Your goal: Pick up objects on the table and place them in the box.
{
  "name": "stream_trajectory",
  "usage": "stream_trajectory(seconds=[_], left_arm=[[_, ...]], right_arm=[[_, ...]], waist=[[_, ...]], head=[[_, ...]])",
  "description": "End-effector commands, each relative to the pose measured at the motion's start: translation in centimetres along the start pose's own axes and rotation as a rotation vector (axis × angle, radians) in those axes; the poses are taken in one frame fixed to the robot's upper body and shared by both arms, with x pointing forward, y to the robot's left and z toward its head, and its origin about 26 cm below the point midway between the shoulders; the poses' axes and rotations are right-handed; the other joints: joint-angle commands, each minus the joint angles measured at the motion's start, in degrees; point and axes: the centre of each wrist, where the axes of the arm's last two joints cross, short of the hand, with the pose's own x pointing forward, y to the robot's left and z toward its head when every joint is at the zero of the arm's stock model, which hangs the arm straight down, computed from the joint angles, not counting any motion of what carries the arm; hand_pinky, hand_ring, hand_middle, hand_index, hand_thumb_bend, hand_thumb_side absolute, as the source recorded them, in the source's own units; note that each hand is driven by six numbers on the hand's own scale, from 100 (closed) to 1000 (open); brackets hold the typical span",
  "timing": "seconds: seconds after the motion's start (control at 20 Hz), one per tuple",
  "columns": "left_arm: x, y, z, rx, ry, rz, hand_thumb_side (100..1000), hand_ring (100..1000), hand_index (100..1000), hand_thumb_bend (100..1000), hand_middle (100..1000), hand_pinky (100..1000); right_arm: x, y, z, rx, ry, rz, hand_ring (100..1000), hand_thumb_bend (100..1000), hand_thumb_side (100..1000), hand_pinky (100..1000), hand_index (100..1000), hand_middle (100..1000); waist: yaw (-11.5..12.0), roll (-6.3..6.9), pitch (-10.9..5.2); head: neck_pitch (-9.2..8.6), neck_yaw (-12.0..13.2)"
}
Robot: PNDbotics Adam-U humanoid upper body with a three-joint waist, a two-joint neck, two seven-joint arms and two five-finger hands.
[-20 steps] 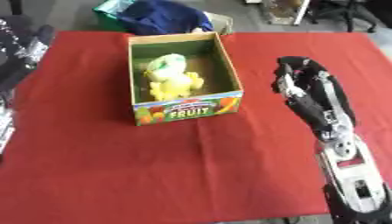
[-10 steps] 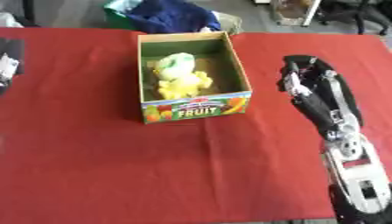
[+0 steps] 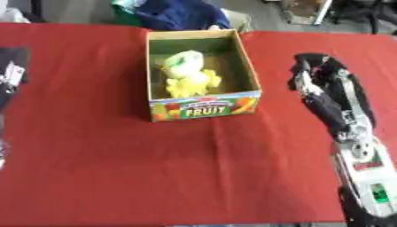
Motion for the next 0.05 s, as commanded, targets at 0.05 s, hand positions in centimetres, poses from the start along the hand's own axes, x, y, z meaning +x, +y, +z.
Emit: stream_trajectory(seconds=[0.05], left_arm=[[0.32, 0.28, -0.2, 0.01, -0.019, 0.004, 450, 525, 666, 645, 502, 561]], right_arm=[[0.91, -0.76, -0.33, 0.001, -0.032, 0.019, 526, 100, 442, 522, 717, 554]], waist=[[0.07, 0.17, -0.66]], head=[[0.31, -0.16]])
